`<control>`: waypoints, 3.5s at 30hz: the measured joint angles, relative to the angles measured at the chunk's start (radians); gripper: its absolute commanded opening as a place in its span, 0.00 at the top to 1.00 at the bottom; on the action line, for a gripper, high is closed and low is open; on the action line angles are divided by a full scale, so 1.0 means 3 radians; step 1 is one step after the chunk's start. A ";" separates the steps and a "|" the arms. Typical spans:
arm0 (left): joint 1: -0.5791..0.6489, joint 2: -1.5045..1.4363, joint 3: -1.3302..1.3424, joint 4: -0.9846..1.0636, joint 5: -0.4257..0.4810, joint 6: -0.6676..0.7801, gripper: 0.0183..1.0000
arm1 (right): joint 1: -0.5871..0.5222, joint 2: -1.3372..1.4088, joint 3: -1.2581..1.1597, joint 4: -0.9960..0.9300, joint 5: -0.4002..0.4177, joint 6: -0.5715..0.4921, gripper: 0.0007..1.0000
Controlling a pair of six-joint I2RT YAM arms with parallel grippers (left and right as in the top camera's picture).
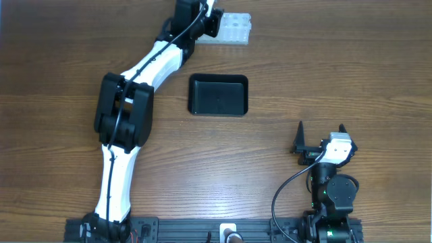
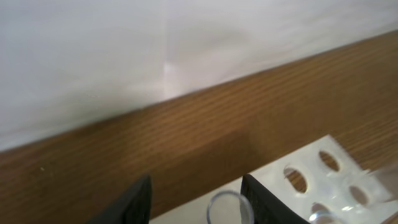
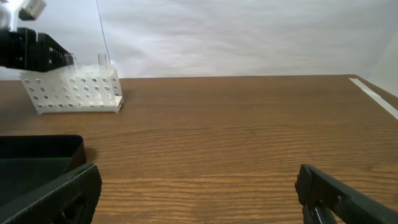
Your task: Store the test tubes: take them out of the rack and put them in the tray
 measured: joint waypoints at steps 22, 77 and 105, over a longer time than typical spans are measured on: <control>-0.0032 0.0013 0.0003 0.0075 -0.0003 0.0006 0.84 | 0.0000 0.0000 0.0000 0.0000 0.0000 -0.0001 0.01; -0.0491 -0.1190 -0.0652 -0.2797 -0.0918 -0.1399 0.93 | 0.0000 0.0000 0.0000 0.0000 0.0000 0.0000 0.01; -0.0624 -0.0926 -0.0654 -0.2790 -0.0918 -0.1497 0.88 | 0.0000 0.0000 0.0000 0.0000 0.0000 0.0000 0.01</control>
